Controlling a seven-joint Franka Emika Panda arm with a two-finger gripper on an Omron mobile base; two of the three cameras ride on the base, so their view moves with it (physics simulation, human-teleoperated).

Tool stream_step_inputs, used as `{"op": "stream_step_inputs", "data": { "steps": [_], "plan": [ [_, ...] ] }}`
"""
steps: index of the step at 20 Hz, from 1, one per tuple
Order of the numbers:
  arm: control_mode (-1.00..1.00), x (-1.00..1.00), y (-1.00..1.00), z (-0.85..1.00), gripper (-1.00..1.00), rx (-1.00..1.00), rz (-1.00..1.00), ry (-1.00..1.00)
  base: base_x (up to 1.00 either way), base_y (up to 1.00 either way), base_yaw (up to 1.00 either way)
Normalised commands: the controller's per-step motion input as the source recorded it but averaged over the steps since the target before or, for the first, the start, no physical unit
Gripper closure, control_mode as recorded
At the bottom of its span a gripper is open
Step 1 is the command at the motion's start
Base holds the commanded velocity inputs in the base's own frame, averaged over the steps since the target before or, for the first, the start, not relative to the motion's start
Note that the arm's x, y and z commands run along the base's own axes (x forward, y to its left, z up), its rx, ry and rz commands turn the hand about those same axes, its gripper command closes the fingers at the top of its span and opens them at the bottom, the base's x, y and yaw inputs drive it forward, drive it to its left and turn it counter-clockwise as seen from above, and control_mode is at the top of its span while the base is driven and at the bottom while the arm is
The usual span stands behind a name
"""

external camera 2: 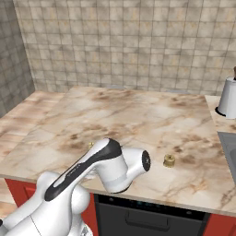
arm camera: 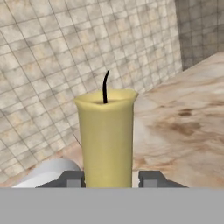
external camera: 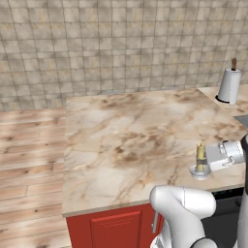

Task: Pick the candle and candle from the dining table and place them in the open cabinet. Close the cabinet after placing the objects.

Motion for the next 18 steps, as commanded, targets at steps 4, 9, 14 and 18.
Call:
{"op": "stream_step_inputs", "data": {
  "steps": [4, 9, 14, 18],
  "plan": [
    [-1.00, -0.04, 0.00, 0.12, 1.00, 0.00, 0.00, -0.06, 0.00, 0.00, 0.00],
    [-1.00, -0.01, 0.00, 0.01, 1.00, 0.00, 0.00, -0.02, 0.00, 0.00, 0.00],
    [-1.00, 0.00, 0.00, 0.00, 1.00, 0.00, 0.00, 0.00, 0.00, 0.00, 0.00],
    [1.00, 0.00, 0.00, 0.00, 1.00, 0.00, 0.00, 0.00, -0.01, 0.00, 0.00]
  ]
}}
